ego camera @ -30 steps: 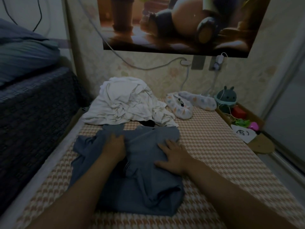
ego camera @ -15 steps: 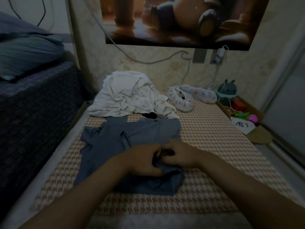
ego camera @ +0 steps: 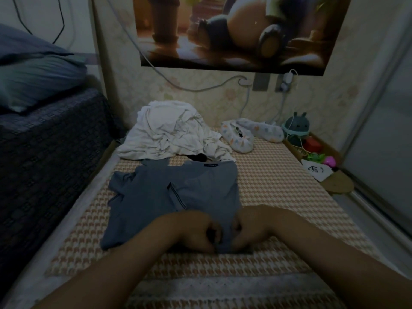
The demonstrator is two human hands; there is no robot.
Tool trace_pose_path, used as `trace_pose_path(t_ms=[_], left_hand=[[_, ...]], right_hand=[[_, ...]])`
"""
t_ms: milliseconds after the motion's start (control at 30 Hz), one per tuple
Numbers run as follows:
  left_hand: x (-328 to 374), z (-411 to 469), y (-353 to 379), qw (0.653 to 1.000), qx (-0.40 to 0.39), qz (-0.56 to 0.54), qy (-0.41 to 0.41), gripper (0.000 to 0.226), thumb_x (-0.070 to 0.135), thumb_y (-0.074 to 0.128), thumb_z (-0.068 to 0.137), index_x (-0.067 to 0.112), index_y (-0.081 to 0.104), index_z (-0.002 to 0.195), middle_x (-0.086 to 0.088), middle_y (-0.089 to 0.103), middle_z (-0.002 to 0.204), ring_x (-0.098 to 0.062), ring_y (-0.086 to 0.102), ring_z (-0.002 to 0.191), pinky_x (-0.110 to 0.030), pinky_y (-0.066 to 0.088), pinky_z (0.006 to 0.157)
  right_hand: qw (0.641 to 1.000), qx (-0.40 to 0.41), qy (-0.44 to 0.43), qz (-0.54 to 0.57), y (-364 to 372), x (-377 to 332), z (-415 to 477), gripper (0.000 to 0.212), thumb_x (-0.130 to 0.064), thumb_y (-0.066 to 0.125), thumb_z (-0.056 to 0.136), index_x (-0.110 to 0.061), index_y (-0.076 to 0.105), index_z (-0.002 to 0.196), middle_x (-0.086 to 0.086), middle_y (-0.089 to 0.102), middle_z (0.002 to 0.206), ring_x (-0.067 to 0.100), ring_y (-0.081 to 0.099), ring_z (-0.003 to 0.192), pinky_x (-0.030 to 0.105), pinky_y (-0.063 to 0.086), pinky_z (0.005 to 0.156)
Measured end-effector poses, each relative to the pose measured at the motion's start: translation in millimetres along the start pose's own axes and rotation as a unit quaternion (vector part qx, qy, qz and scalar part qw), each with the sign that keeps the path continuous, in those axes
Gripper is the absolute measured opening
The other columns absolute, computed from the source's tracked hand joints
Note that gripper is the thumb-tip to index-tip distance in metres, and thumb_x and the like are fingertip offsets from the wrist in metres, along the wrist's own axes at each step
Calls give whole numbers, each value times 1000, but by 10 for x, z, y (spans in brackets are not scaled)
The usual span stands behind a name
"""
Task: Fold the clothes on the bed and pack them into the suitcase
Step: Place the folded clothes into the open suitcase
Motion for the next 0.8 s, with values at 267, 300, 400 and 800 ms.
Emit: trace_pose_path(t_ms=[267,300,400,800], left_hand=[[-510,289,-442,954,299,2,-33,27,21,46,87,26,65,105,-4,62,110,-22,57,103,-38,48,88],[-598,333,-416,950,302,47,-56,34,28,45,88,24,61,118,-5,57,122,-26,52,114,-41,45,95],[-902,436,-189,964,191,90,-160,68,61,41,91,31,25,150,-1,20,158,-26,16,146,-47,17,116],[-1238,44,-393,935,304,104,-151,46,43,41,89,25,63,125,0,52,135,-20,46,124,-36,43,100]], right_hand=[[943,321,-33,83,-452,100,481,25,-38,55,83,-17,58,70,4,60,75,20,57,73,42,51,69],[931,355,-28,79,-485,117,575,23,-37,54,84,-15,61,81,5,60,85,21,56,82,41,49,75],[935,353,15,25,-405,151,889,60,-57,34,87,-18,51,130,13,48,134,28,44,124,40,37,103],[973,194,120,-40,-222,253,1361,79,-72,22,90,-32,1,155,11,-9,162,32,-6,149,52,0,119]])
Point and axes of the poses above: each hand's wrist, its own z-axis towards the middle knuckle, its own y-axis out of the palm, x = y × z, the point moved 6 cm from there along z, towards the middle knuckle
